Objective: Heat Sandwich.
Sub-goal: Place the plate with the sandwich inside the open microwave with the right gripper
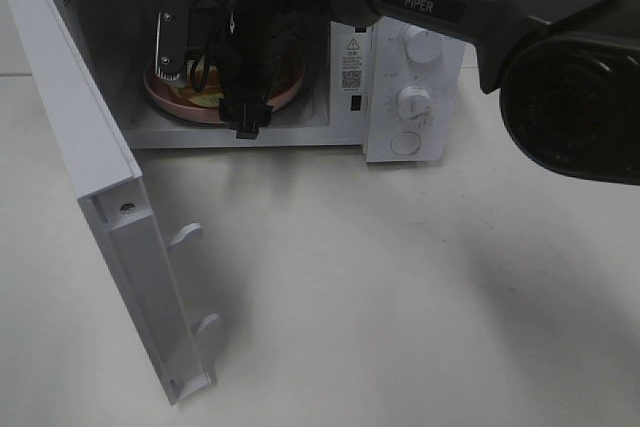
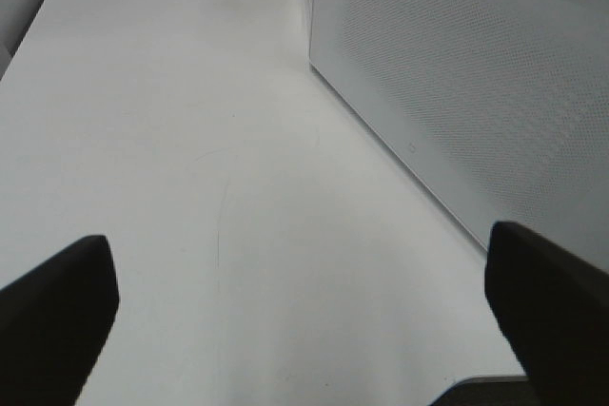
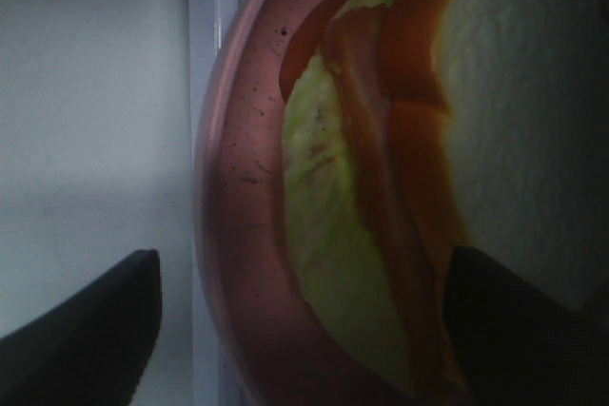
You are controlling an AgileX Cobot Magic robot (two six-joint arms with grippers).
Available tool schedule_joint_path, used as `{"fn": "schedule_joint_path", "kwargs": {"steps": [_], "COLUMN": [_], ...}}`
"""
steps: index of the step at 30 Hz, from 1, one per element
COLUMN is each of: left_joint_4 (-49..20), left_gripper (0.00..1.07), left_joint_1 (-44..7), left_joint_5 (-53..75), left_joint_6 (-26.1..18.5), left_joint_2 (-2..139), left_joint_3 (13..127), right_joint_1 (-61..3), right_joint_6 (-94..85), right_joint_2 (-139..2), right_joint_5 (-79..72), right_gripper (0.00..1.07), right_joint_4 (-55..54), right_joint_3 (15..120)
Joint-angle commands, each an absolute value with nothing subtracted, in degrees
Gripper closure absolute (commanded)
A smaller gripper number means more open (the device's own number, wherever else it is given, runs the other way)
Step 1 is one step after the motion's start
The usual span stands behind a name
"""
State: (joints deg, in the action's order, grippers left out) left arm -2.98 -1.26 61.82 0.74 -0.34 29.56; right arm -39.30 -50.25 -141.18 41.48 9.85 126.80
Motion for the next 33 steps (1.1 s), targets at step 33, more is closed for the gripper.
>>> {"fn": "schedule_joint_path", "kwargs": {"steps": [33], "left_joint_4": [-2.9], "left_gripper": [0.07], "left_joint_1": [-1.6], "left_joint_5": [61.2], "left_joint_6": [0.7], "left_joint_2": [-1.4], "left_joint_3": [29.5], "right_joint_1": [-39.3], "right_joint_6": [-48.8], "right_joint_2": [-121.5], "right_joint_5": [20.3], "right_gripper": [0.31], "right_joint_4": [11.7], "right_joint_3": [91.8]}}
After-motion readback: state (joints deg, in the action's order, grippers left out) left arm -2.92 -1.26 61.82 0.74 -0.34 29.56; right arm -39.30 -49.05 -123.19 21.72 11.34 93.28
